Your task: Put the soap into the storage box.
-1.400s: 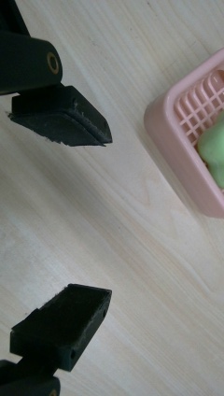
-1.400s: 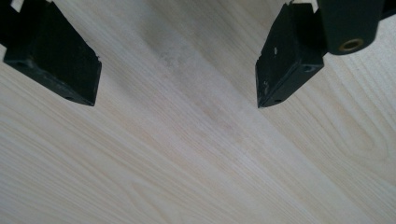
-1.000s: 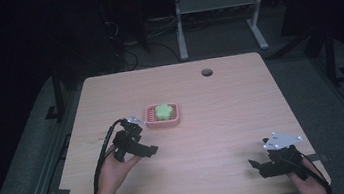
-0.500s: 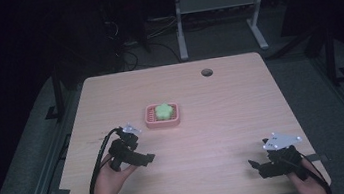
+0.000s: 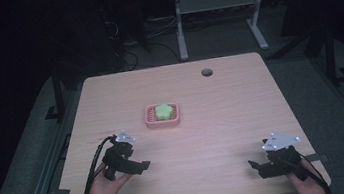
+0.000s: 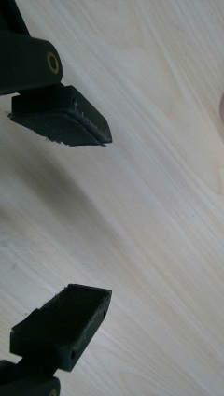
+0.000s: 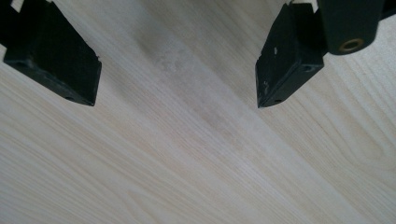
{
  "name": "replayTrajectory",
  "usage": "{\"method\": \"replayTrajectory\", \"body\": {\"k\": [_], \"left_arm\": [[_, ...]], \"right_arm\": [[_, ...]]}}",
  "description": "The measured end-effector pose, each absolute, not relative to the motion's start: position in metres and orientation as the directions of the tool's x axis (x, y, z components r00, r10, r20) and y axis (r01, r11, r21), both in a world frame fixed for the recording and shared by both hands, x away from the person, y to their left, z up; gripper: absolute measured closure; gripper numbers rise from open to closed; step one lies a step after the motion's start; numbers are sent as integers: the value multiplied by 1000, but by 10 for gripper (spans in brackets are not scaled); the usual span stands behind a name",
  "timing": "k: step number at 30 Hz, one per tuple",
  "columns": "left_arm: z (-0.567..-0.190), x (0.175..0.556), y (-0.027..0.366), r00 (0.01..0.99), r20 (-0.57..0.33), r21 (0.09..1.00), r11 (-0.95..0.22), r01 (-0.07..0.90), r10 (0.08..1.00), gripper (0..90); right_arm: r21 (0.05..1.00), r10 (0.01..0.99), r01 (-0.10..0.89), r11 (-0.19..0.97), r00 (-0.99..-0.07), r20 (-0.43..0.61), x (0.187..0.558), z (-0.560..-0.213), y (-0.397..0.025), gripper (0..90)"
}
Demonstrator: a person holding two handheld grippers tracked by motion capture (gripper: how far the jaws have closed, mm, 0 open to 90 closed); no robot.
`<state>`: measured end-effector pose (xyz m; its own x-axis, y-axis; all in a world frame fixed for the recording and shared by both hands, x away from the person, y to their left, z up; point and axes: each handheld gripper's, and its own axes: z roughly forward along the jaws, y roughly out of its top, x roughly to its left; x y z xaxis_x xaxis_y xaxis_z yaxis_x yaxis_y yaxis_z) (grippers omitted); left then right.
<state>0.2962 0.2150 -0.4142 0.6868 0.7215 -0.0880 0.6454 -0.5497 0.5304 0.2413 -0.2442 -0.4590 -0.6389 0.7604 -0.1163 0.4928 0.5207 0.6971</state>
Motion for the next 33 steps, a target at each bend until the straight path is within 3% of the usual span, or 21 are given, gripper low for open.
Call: {"method": "replayTrajectory", "body": {"k": [24,33], "left_arm": [[-435,268,237,650,-111,539,-504,675,752,209],[-436,264,239,652,-69,553,-515,655,755,209]], "right_arm": [[699,764,496,515,-635,-113,241,-459,-246,138],[704,757,484,520,-643,-117,239,-457,-246,138]]}}
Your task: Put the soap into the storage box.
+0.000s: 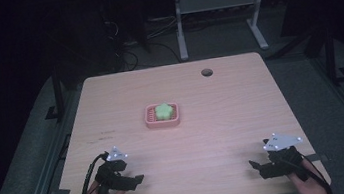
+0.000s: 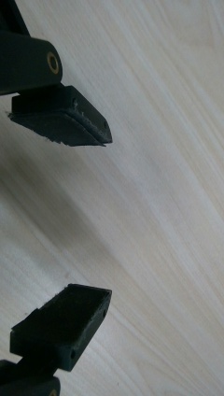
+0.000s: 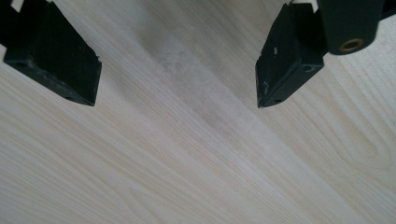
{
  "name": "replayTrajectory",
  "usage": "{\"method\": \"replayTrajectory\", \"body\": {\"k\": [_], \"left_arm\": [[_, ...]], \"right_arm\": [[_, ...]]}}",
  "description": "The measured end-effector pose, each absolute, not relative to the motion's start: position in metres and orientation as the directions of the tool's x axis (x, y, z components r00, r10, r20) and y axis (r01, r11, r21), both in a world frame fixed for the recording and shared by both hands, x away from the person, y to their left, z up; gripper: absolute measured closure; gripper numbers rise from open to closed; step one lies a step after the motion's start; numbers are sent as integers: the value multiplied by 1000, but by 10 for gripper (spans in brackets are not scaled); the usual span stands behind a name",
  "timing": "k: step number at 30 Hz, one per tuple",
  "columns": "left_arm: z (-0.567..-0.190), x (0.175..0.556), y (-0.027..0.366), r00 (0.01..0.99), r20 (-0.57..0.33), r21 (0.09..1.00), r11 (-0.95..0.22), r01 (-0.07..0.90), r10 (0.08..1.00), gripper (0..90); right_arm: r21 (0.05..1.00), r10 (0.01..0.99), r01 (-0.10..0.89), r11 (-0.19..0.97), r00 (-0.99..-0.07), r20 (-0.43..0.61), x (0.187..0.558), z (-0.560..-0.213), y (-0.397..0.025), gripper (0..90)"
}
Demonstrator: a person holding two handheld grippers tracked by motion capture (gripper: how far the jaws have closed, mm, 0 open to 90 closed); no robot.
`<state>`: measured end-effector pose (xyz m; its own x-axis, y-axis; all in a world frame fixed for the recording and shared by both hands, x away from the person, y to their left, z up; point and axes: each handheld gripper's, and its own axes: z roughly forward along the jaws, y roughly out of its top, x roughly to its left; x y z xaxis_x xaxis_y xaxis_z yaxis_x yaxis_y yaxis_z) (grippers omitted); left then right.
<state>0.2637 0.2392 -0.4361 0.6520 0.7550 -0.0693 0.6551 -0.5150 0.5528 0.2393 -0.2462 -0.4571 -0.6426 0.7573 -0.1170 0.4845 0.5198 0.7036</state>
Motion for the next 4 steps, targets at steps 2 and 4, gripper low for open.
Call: {"method": "replayTrajectory", "body": {"k": [2,4], "left_arm": [[-437,263,241,645,-52,561,-512,650,762,210],[-438,263,243,635,-45,568,-504,651,771,211]], "right_arm": [[704,754,480,523,-646,-119,239,-457,-246,138],[704,751,479,524,-649,-117,240,-457,-246,138]]}}
